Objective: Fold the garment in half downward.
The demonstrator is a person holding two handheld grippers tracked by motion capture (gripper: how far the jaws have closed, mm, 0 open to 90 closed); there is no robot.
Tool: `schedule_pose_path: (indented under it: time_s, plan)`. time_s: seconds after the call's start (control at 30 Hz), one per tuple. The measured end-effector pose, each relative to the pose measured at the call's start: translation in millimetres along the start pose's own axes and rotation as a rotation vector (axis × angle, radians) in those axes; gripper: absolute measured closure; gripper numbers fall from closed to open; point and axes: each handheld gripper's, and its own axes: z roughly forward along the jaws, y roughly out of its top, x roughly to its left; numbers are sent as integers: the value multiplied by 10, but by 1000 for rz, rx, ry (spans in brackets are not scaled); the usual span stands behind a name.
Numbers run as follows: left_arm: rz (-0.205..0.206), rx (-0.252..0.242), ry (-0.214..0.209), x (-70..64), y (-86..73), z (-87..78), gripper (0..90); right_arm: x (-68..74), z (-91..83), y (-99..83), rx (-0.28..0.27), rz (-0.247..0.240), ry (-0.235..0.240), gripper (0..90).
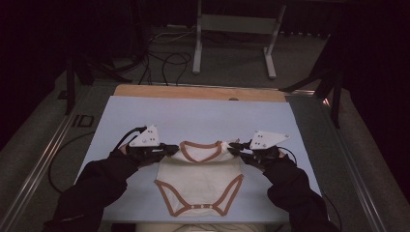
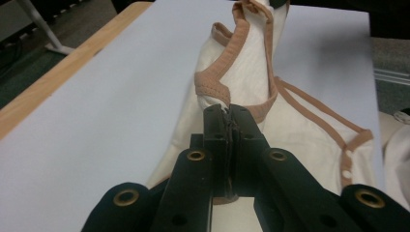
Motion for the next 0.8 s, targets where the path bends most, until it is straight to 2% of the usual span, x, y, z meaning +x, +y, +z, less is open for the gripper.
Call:
schedule_pose_path:
  time_s: [0.3, 0.37, 0.5, 0.53, 0.8]
  plan:
    - [2, -2, -52, -267, -149, 21, 881, 255, -37, -188, 15, 35, 52, 799]
    - [5, 0, -60, -325, -186, 29, 881, 314, -33, -230, 22, 28, 60, 798]
    - [0, 3, -82, -430, -272, 57, 881, 416, -34, -316, 25, 47, 75, 798]
    - [-5, 2, -89, -450, -291, 61, 881, 442, -37, -337, 23, 67, 84, 798]
    - [-16, 4, -122, -590, -406, 92, 880, 558, -26, -497, 22, 85, 116, 797]
